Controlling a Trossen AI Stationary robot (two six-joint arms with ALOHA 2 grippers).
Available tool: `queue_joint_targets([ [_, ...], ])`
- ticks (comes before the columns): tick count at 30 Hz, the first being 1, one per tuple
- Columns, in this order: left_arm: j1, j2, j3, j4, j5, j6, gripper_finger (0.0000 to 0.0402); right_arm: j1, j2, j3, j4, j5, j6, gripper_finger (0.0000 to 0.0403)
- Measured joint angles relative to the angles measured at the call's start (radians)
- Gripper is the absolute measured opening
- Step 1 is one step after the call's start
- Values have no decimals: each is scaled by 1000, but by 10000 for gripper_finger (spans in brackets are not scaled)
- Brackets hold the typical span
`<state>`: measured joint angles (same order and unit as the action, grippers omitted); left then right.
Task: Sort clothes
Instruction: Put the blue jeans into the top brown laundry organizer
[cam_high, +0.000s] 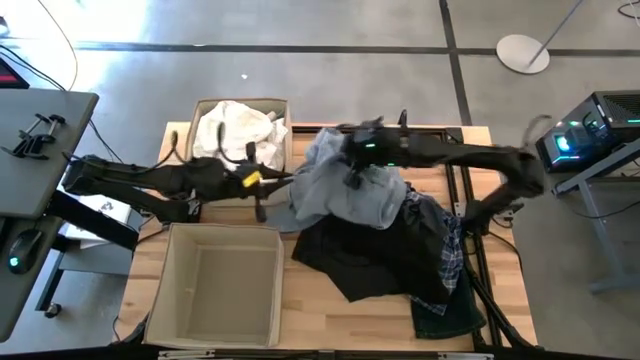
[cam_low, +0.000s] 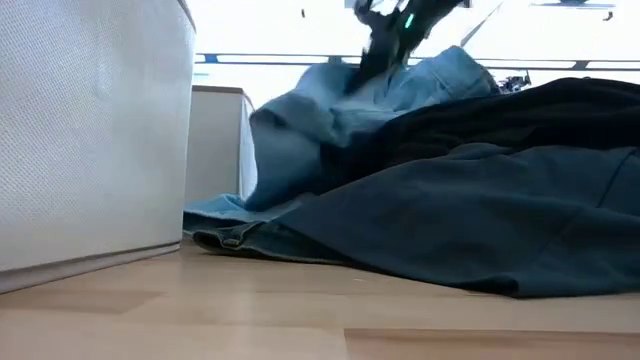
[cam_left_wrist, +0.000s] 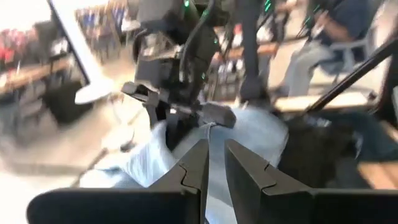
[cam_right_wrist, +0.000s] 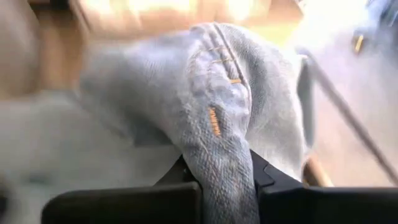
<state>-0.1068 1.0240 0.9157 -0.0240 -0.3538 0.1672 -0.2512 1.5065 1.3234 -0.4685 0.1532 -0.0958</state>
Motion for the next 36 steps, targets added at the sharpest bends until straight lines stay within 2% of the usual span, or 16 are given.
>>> queue_joint_targets([
  [5,-26,-27,0,103,21,110,44,1,-230,-42,196,4,-9,24],
  [9,-27,-20,0,143,34,167,44,10,-333,-67,322,3,-33,29],
  [11,-21,-13,0,158,76,202,45,10,-368,-67,358,-4,-50,28],
  [14,-10,6,0,234,208,227,57,10,-392,-65,366,-4,-59,26],
  [17,2,32,0,356,327,255,85,9,-391,-66,337,-10,-62,28],
  [19,15,53,1,406,345,302,113,9,-390,-66,320,-28,-63,29],
  [24,93,135,1,496,225,318,195,9,-401,-66,314,-94,-87,26],
  [27,166,191,1,558,168,195,243,10,-429,-65,347,-155,-89,27],
  [33,312,357,40,696,437,-34,299,9,-480,-62,413,-315,-86,27],
  [36,356,456,87,769,629,-139,309,10,-482,-62,409,-385,-68,26],
])
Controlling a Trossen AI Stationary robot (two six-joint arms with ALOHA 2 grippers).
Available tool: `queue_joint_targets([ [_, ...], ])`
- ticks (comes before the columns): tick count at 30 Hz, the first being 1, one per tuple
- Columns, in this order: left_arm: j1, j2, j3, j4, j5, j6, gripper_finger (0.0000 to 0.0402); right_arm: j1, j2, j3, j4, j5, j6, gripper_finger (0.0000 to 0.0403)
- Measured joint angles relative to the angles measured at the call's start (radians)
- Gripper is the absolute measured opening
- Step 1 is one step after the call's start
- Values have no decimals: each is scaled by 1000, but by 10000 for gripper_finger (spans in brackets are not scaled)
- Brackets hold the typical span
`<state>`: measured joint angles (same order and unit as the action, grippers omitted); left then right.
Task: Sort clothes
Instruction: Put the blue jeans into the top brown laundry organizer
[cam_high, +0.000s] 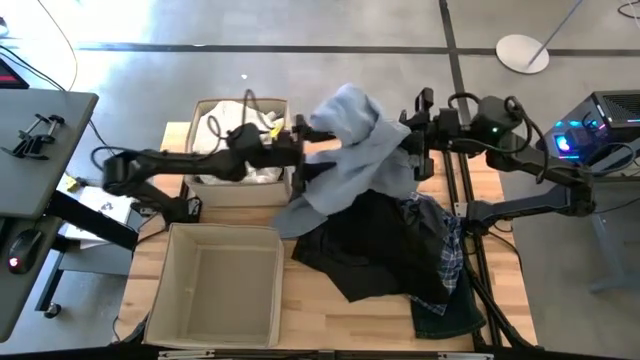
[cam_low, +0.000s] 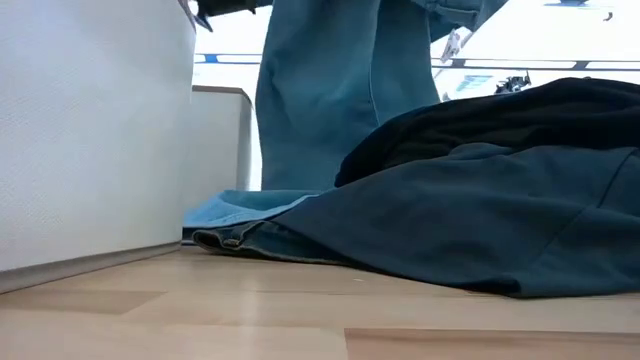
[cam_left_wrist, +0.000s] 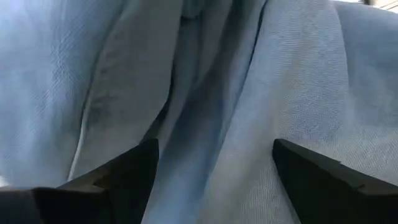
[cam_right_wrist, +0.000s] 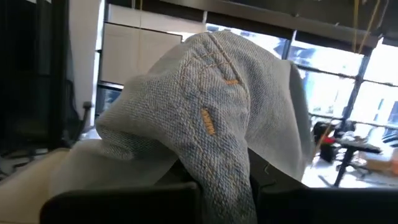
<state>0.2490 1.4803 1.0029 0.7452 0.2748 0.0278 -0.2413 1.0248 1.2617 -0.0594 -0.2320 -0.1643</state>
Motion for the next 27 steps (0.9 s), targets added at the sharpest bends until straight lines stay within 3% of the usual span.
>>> queue_joint_targets([
  [4,15,136,72,111,199,-95,312,0,8,0,-5,-4,18,26],
  [11,-6,289,183,122,320,-113,294,0,14,0,-7,79,7,26],
  [16,-12,282,184,44,391,-113,200,1,-11,0,-46,215,1,26],
  [21,3,231,164,-11,392,-76,98,1,-73,0,-66,377,-18,26],
  [24,1,220,157,-13,371,-47,49,0,-89,0,-84,357,-14,26],
  [27,0,223,153,-2,246,-37,11,-2,-91,2,-123,269,11,26],
])
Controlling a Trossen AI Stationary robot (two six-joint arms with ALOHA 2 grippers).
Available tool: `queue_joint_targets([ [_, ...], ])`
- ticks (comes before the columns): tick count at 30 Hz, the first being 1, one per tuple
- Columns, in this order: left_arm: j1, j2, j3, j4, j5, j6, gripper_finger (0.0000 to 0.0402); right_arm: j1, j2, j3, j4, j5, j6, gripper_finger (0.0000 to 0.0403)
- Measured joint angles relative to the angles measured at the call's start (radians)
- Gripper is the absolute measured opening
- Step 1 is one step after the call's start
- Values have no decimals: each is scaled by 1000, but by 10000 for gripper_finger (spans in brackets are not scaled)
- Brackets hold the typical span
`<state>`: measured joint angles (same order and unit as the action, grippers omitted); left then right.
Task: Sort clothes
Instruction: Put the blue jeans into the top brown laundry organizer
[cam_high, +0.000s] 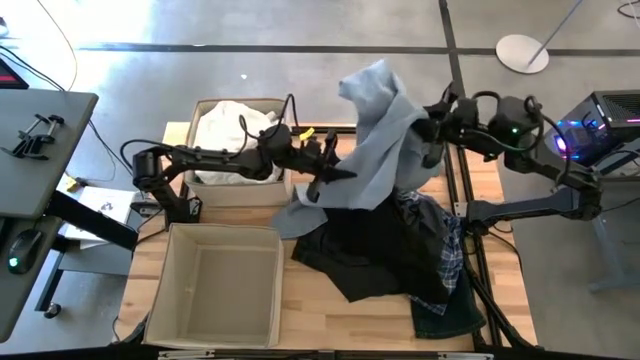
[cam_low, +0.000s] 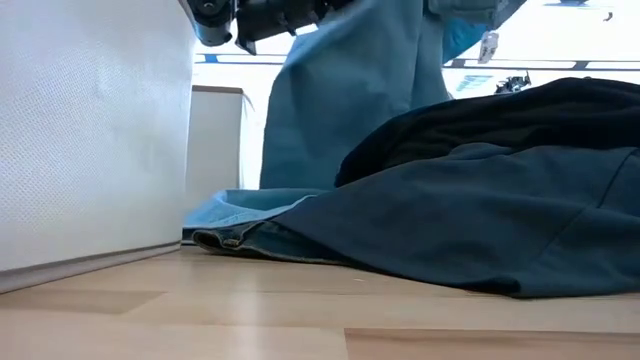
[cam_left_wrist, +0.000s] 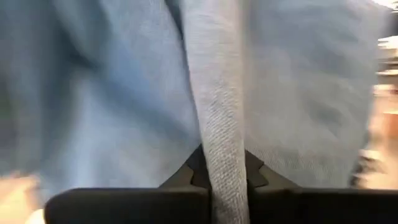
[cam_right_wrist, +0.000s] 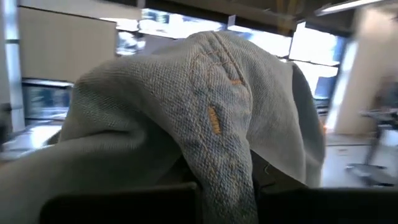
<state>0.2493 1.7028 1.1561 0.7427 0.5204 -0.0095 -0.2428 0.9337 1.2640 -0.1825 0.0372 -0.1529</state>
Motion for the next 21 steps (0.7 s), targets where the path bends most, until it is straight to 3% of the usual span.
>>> queue_joint_targets([
  [2,0,1,0,8,-83,49,8,0,0,1,-33,-71,23,26],
  [5,2,-1,1,22,-94,155,40,1,1,1,-77,-182,57,26],
  [9,0,-1,17,46,-84,226,123,1,6,1,-105,-330,81,26],
  [13,3,-1,38,68,-171,282,211,1,30,0,-117,-479,93,26],
  [17,3,-1,49,68,-256,282,275,1,73,-1,-119,-520,82,26],
  [21,3,-1,51,14,-351,277,298,0,104,-3,-129,-561,65,26],
])
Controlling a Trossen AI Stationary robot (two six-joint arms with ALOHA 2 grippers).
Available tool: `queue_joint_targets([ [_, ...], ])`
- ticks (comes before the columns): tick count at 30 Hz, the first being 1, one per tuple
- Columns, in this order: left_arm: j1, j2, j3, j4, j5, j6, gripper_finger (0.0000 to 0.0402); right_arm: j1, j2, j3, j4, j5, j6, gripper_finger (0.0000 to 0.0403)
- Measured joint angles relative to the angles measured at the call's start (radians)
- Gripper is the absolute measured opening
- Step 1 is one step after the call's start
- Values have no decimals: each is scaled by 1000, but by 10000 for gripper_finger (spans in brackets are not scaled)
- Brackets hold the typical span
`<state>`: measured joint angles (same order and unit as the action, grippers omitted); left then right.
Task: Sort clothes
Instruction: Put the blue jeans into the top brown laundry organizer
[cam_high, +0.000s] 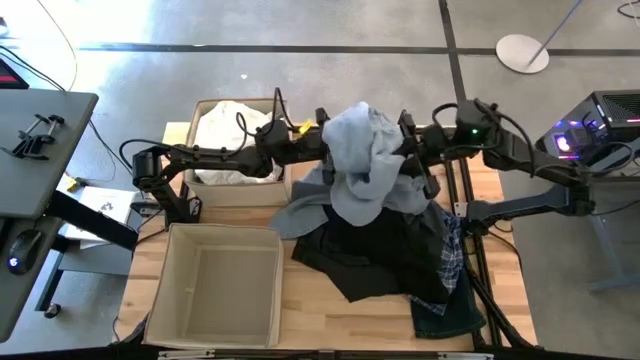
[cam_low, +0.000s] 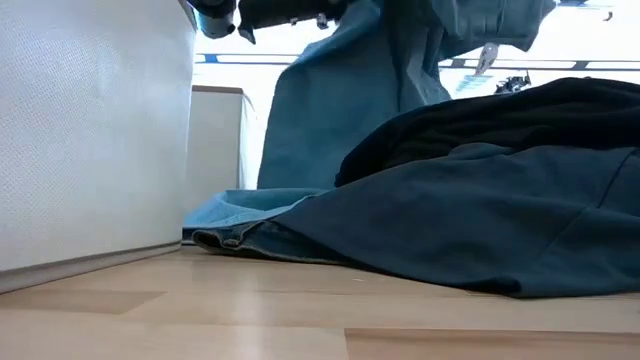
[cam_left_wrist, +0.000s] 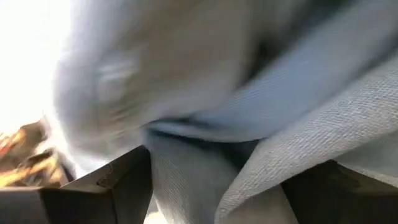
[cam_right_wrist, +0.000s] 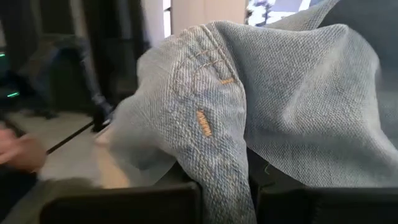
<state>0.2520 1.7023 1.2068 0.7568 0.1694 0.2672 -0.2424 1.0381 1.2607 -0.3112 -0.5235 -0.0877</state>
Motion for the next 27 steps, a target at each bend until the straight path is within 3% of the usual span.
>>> queue_joint_targets([
  [7,0,0,1,-115,-179,63,300,0,-45,-1,-56,-43,-24,26],
  [14,-5,0,1,-54,-230,90,301,0,-64,-1,-73,-47,-22,26],
  [22,0,2,1,71,-17,131,301,2,-51,0,-68,-72,-30,26],
  [27,6,17,32,76,189,124,301,2,-50,0,-38,-71,-68,26],
])
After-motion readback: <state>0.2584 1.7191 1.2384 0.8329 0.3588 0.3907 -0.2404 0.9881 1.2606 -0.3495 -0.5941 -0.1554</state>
